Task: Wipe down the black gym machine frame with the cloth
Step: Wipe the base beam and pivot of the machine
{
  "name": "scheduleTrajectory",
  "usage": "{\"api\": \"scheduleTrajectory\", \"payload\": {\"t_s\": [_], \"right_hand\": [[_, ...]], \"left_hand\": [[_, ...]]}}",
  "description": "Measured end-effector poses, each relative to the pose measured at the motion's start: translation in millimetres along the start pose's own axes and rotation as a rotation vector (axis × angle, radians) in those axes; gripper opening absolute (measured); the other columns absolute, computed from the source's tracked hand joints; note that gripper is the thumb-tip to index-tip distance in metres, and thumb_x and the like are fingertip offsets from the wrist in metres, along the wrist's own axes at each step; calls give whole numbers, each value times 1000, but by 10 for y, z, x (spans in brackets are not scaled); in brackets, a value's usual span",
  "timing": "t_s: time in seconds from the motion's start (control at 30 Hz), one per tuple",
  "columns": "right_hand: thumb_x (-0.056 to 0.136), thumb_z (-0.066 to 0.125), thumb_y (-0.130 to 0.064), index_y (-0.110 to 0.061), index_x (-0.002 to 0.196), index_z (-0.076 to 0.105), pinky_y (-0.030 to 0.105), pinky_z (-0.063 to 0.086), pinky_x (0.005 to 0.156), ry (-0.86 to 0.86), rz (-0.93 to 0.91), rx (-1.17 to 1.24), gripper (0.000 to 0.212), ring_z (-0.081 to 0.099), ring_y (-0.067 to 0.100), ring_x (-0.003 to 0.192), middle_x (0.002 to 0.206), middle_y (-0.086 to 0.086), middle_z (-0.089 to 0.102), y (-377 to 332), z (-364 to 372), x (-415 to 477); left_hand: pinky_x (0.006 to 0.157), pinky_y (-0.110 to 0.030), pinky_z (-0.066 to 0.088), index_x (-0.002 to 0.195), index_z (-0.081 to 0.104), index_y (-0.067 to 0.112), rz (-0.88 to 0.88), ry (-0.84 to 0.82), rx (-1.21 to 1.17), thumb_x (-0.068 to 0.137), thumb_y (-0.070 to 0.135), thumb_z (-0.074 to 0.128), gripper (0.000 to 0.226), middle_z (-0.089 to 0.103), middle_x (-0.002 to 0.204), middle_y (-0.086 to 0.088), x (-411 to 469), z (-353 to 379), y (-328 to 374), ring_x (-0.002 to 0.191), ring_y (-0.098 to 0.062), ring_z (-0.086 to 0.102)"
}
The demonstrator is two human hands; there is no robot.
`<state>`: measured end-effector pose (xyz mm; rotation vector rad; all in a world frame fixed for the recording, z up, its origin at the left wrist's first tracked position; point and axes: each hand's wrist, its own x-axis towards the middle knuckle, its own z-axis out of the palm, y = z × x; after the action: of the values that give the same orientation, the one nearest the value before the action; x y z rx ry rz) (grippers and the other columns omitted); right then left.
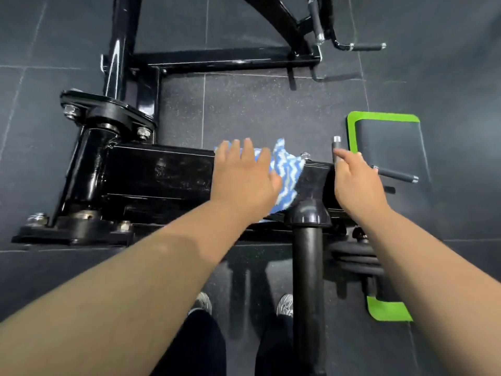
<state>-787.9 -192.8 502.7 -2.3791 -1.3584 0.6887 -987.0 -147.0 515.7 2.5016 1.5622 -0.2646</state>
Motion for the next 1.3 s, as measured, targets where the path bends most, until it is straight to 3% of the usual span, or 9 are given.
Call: {"api": "scheduleTrajectory", "payload": {"t_s": [0.13, 0.27, 0.4, 0.53, 0.63, 0.77, 0.93, 1.1, 1.3], "right_hand": [[101, 27, -21, -13, 120, 62, 46, 11, 117, -18, -18, -137, 41, 35, 27, 138, 132, 14, 57, 75, 37, 202], [90, 22, -36, -13, 95, 71, 44, 35, 106, 83, -13, -206, 54, 55, 32, 111, 109, 14, 68, 69, 136, 246], [91, 23, -31, -12, 64, 47, 40, 40, 87, 142, -22, -181, 41, 44, 31, 76, 86, 21, 66, 79, 114, 203], [99, 26, -27, -11, 76, 59, 38, 37, 81, 99, -73, -287, 43, 57, 37, 93, 97, 20, 67, 75, 78, 210], [100, 25, -27, -13, 82, 59, 37, 31, 75, 51, -135, -335, 41, 55, 34, 88, 97, 17, 67, 99, 66, 229], [101, 23, -28, -15, 83, 57, 36, 28, 72, -25, -154, -313, 41, 51, 32, 84, 97, 15, 67, 128, 8, 278], [101, 25, -27, -14, 78, 56, 35, 32, 70, -43, -193, -289, 40, 55, 35, 84, 94, 18, 67, 121, -15, 280], [100, 26, -27, -14, 74, 49, 35, 30, 70, -22, -180, -269, 37, 41, 30, 72, 90, 16, 66, 145, 2, 302], [100, 27, -28, -15, 72, 46, 35, 28, 69, -20, -212, -270, 37, 40, 28, 70, 73, 7, 53, 173, 17, 323]], "left_hand": [[107, -48, 30, 138, 48, 15, 221, 162, 53, 93, 51, 26, 61, 53, 137, -5, -233, 49, -346, 127, -27, 48], [82, -38, 32, 113, 54, 22, -127, -39, 69, 92, 36, 34, 33, 57, 108, 3, -188, -99, -907, 102, -23, 56], [65, -26, 45, 93, 52, 24, 44, -225, -778, 68, 39, 57, 30, 35, 75, -2, 159, -147, -307, 69, -22, 42], [98, -45, 28, 126, 48, 32, 71, 126, -41, 92, 56, 9, 57, 65, 99, 2, 102, -65, 522, 99, -27, 58], [110, -47, 17, 115, 52, 29, 130, 1, 30, 94, 52, 15, 48, 63, 114, 7, 17, -109, -23, 113, -21, 55], [106, -45, 28, 95, 58, 16, -221, -159, 337, 96, 31, 30, 32, 58, 80, 4, -22, -391, -715, 87, -24, 60], [80, -37, 42, 105, 59, 13, -174, -283, 109, 94, 15, 41, 21, 63, 107, -12, 563, -217, 108, 107, -33, 54], [71, -36, 31, 100, 54, 19, 19, 120, 3, 100, 43, 23, 39, 65, 90, -10, 210, -98, 251, 89, -33, 59], [74, -34, 39, 78, 55, 12, -351, -461, -66, 96, 42, 15, 53, 68, 89, -10, 501, -367, -336, 76, -25, 51]]}}
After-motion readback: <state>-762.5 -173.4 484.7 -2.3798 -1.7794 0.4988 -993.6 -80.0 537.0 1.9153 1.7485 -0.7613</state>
